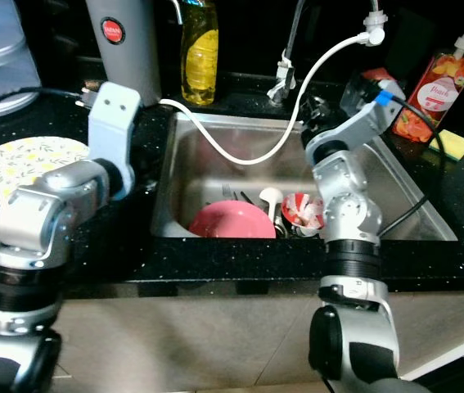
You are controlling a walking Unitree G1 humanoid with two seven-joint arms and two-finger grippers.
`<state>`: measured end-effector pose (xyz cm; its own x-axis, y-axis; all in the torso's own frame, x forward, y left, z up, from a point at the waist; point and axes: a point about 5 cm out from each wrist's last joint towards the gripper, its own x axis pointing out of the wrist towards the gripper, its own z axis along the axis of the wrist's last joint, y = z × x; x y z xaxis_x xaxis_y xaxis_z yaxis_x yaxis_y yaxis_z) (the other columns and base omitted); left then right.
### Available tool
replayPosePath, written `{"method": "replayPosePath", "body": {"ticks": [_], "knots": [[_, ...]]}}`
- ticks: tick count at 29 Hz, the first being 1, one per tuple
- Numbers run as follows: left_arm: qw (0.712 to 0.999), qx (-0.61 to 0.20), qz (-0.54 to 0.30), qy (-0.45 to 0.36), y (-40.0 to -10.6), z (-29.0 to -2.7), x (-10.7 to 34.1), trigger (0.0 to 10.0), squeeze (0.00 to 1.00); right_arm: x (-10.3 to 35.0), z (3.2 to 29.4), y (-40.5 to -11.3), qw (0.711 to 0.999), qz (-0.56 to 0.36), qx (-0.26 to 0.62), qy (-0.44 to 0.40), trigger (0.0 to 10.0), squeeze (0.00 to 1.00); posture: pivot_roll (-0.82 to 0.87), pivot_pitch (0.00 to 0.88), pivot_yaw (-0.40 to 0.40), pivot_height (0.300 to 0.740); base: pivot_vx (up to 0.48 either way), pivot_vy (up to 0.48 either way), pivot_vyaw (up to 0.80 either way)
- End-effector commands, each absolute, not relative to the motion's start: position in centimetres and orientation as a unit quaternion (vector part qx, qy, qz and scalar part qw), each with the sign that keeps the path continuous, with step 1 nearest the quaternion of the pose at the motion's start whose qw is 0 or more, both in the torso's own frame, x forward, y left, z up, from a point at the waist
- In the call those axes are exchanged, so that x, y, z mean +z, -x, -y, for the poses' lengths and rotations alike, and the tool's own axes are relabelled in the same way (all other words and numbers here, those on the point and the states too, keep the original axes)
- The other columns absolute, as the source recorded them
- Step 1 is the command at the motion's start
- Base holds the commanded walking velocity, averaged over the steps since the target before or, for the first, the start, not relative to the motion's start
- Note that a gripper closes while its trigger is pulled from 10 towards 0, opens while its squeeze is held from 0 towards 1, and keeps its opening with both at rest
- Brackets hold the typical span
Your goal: Kitchen organization
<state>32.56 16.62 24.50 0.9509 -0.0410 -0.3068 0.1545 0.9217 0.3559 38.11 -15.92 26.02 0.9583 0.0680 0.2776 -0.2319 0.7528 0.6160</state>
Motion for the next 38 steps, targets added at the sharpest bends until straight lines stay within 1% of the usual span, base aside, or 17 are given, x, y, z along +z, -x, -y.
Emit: {"method": "replayPosePath", "body": {"ticks": [1, 3, 8, 9, 11, 12, 13, 16, 17, 18, 22, 26, 31, 32, 33, 34, 38], "knots": [[0.956, -0.015, -0.18, -0.233, -32.4, -17.4, 23.0, 10.0, 0.0, 25.3, 16.3, -38.1, 0.929, 0.112, 0.068, -0.346, 10.0, 0.0, 0.29, 0.0, -0.097, 0.74, 0.0, 0.0, 0.0], [0.941, 0.013, -0.195, -0.276, -32.2, -18.4, 22.1, 10.0, 0.0, 25.1, 16.2, -38.1, 0.929, 0.107, 0.065, -0.349, 10.0, 0.0, 0.29, 0.0, -0.095, 0.74, 0.0, 0.0, 0.0], [0.928, 0.023, -0.202, -0.314, -31.9, -18.8, 21.4, 10.0, 0.0, 24.8, 16.4, -38.2, 0.927, 0.102, 0.059, -0.356, 10.0, 0.0, 0.29, 0.0, -0.095, 0.74, 0.0, 0.0, 0.0], [0.919, 0.036, -0.206, -0.334, -31.8, -19.3, 21.0, 10.0, 0.0, 24.8, 16.5, -38.2, 0.926, 0.102, 0.057, -0.36, 10.0, 0.0, 0.29, 0.0, -0.094, 0.74, 0.0, 0.0, 0.0], [0.913, 0.046, -0.211, -0.346, -31.7, -19.8, 20.5, 10.0, 0.0, 24.7, 16.5, -38.2, 0.925, 0.101, 0.057, -0.361, 10.0, 0.0, 0.29, 0.0, -0.094, 0.74, 0.0, 0.0, 0.0], [0.905, 0.057, -0.211, -0.366, -31.7, -20.2, 20.3, 10.0, 0.16, 24.6, 16.4, -38.2, 0.925, 0.1, 0.058, -0.362, 10.0, 0.0, 0.29, 0.0, -0.095, 0.74, 0.0, 0.0, 0.0], [0.9, 0.062, -0.211, -0.375, -31.6, -20.4, 20.1, 10.0, 1.0, 24.6, 16.4, -38.2, 0.925, 0.099, 0.059, -0.361, 10.0, 0.0, 0.29, 0.0, -0.095, 0.74, 0.0, 0.0, 0.0], [0.894, 0.07, -0.212, -0.388, -31.6, -20.7, 20.0, 10.0, 1.0, 24.6, 16.3, -38.3, 0.925, 0.099, 0.061, -0.362, 10.0, 0.0, 0.29, 0.0, -0.095, 0.74, 0.0, 0.0, 0.0], [0.894, 0.071, -0.213, -0.389, -31.6, -20.8, 19.8, 10.0, 0.33, 24.6, 16.3, -38.3, 0.925, 0.098, 0.061, -0.362, 10.0, 0.0, 0.29, 0.0, -0.095, 0.74, 0.0, 0.0, 0.0], [0.893, 0.071, -0.217, -0.388, -31.6, -20.9, 19.7, 10.0, 0.0, 24.6, 16.3, -38.3, 0.925, 0.098, 0.062, -0.362, 10.0, 0.0, 0.29, 0.0, -0.095, 0.74, 0.0, 0.0, 0.0], [0.892, 0.072, -0.221, -0.387, -31.5, -21.0, 19.5, 10.0, 0.0, 24.6, 16.3, -38.4, 0.925, 0.098, 0.063, -0.363, 10.0, 0.0, 0.3, 0.0, -0.095, 0.74, 0.0, 0.0, 0.0], [0.877, 0.09, -0.232, -0.411, -31.4, -22.2, 19.2, 10.0, 0.0, 24.5, 16.4, -38.3, 0.924, 0.098, 0.062, -0.365, 10.0, 0.0, 0.31, 0.0, -0.089, 0.74, 0.0, 0.0, 0.0], [0.869, 0.095, -0.237, -0.424, -31.3, -22.8, 18.9, 10.0, 0.0, 24.4, 16.4, -38.3, 0.924, 0.097, 0.06, -0.365, 10.0, 0.0, 0.31, 0.0, -0.09, 0.74, 0.0, 0.0, 0.0], [0.868, 0.096, -0.237, -0.427, -31.3, -22.9, 18.9, 3.6, 0.0, 24.4, 16.4, -38.3, 0.924, 0.097, 0.06, -0.366, 10.0, 0.0, 0.31, 0.0, -0.091, 0.74, 0.0, 0.0, 0.0], [0.867, 0.097, -0.237, -0.428, -31.3, -22.9, 19.0, 3.6, 0.0, 24.4, 16.5, -38.3, 0.924, 0.097, 0.06, -0.366, 10.0, 0.0, 0.31, 0.0, -0.091, 0.74, 0.0, 0.0, 0.0], [0.867, 0.094, -0.236, -0.43, -31.3, -22.9, 19.0, 0.0, 0.0, 24.4, 16.5, -38.3, 0.924, 0.097, 0.06, -0.366, 10.0, 0.0, 0.31, 0.0, -0.091, 0.74, 0.0, 0.0, 0.0], [0.864, 0.093, -0.231, -0.437, -31.3, -22.8, 19.1, 0.0, 0.0, 24.4, 16.5, -38.4, 0.924, 0.096, 0.06, -0.365, 10.0, 0.0, 0.31, 0.0, -0.091, 0.74, 0.0, 0.0, 0.0]]}}
